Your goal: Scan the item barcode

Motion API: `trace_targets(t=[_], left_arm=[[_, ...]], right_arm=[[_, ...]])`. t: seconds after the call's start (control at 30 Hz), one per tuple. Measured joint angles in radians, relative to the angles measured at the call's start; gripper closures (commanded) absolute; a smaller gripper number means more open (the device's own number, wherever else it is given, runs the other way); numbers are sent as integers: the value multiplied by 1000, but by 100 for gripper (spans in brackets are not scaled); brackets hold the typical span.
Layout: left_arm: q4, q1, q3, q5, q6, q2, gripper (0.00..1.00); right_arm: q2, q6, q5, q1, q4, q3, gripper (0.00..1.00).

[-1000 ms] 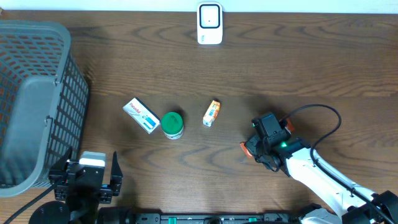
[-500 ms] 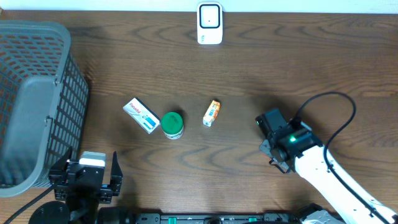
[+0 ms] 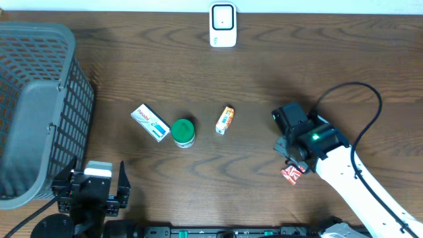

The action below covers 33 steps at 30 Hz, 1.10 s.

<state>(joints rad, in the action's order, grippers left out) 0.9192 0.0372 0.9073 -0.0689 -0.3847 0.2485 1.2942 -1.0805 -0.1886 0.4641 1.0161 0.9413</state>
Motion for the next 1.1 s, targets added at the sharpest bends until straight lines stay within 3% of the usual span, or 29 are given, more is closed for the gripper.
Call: trace_targets(t=[0.07, 0.1, 0.17, 0.23, 0.37, 0.43, 0.47, 0.5, 0.77, 1.1], left_arm=[[0, 0, 0, 0, 0, 0, 14], [0, 0, 0, 0, 0, 0, 14], [0, 0, 0, 0, 0, 0, 14], [0, 0, 0, 0, 0, 0, 14], [0, 0, 0, 0, 0, 0, 14], [0, 0, 0, 0, 0, 0, 14], [0, 0, 0, 0, 0, 0, 14], [0, 0, 0, 0, 0, 0, 14], [0, 0, 0, 0, 0, 0, 14], [0, 0, 0, 0, 0, 0, 14]], right_arm=[[3, 54, 49, 0, -3, 17, 55], [3, 82, 70, 0, 4, 21, 50], [3, 114, 81, 22, 56, 25, 18], [3, 135, 77, 53, 92, 25, 1], [8, 164, 42, 152, 117, 25, 5], [12, 178, 18, 206, 117, 25, 16], [16, 184, 1, 235, 119, 24, 30], [23, 184, -19, 263, 122, 23, 34], [158, 186, -130, 324, 128, -46, 14], [293, 182, -169, 317, 140, -55, 13]])
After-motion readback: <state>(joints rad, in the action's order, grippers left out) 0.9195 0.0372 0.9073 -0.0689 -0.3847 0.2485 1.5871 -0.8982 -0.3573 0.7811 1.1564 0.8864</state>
